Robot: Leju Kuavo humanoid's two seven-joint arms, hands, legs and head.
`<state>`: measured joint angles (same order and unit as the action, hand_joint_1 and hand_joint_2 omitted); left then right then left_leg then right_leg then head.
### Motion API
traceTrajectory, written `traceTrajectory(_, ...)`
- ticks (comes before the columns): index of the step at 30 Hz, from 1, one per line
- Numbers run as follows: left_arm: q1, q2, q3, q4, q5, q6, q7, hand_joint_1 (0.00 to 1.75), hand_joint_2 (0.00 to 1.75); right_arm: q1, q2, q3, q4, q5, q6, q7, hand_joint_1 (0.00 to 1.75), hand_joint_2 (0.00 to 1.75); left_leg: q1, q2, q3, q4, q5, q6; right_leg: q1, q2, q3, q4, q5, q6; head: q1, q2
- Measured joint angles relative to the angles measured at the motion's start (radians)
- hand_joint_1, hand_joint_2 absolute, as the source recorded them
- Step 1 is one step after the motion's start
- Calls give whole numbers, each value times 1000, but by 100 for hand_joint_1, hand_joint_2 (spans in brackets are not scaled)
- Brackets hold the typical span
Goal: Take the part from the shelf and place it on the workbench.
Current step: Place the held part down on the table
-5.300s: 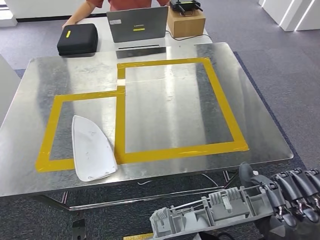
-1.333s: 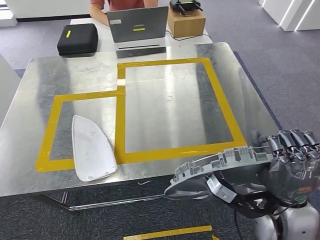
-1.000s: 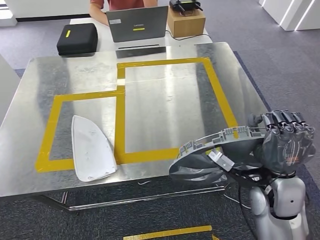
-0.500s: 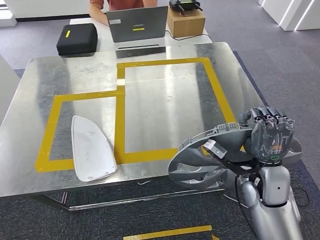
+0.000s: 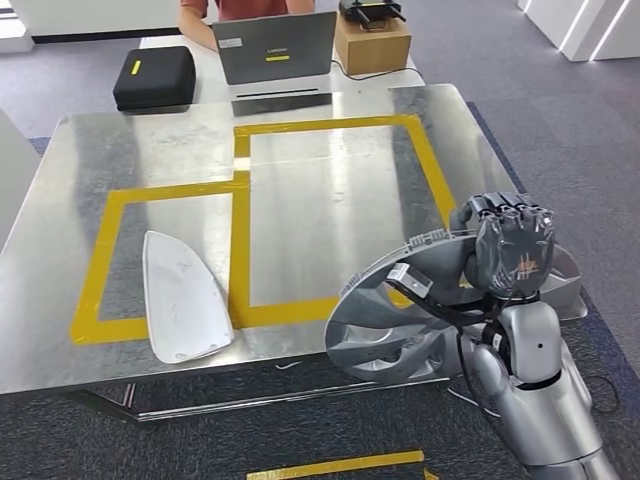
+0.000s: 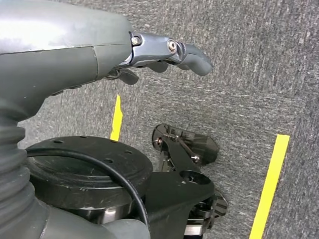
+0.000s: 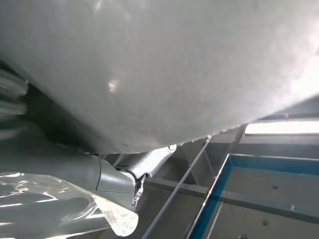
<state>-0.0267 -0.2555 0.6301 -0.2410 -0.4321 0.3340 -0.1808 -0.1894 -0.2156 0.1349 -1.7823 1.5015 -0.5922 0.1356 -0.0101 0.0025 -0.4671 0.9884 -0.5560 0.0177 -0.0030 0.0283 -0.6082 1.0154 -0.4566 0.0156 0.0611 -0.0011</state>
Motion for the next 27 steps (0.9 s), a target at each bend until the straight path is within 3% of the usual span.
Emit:
traceTrajectory(7,-2,0,17,-6,-24,-19,4,0,175,-155,-74,40,7,-158,196,-3,175,175,-1,0,0,0,1,0,-1,0,0,0,1,1,0,0)
traceTrajectory(12,-2,2,18,-8,-61,-41,-4,0,175,-389,-144,101,33,-442,529,-16,175,175,-2,0,-1,0,2,1,-2,1,-1,0,3,2,0,0)
traceTrajectory(16,3,8,18,-10,-96,-62,-5,0,175,-628,-185,174,121,-692,793,42,175,175,-2,0,-3,1,3,1,-2,0,-3,0,4,2,0,0)
traceTrajectory(18,5,11,18,-11,-112,-72,-4,0,175,-750,-199,216,187,-801,876,81,175,175,-2,0,-4,1,4,1,-2,0,-4,0,4,2,0,0)
traceTrajectory(22,8,16,20,-11,-132,-77,0,0,175,-927,-220,293,301,-921,921,120,175,175,-2,-2,-3,1,5,1,-2,-2,-5,0,4,2,0,0)
traceTrajectory(27,9,18,24,-11,-144,-83,6,0,175,-1007,-241,360,360,-1007,943,159,175,175,-2,-2,-5,1,5,1,-2,-2,-6,0,4,2,0,0)
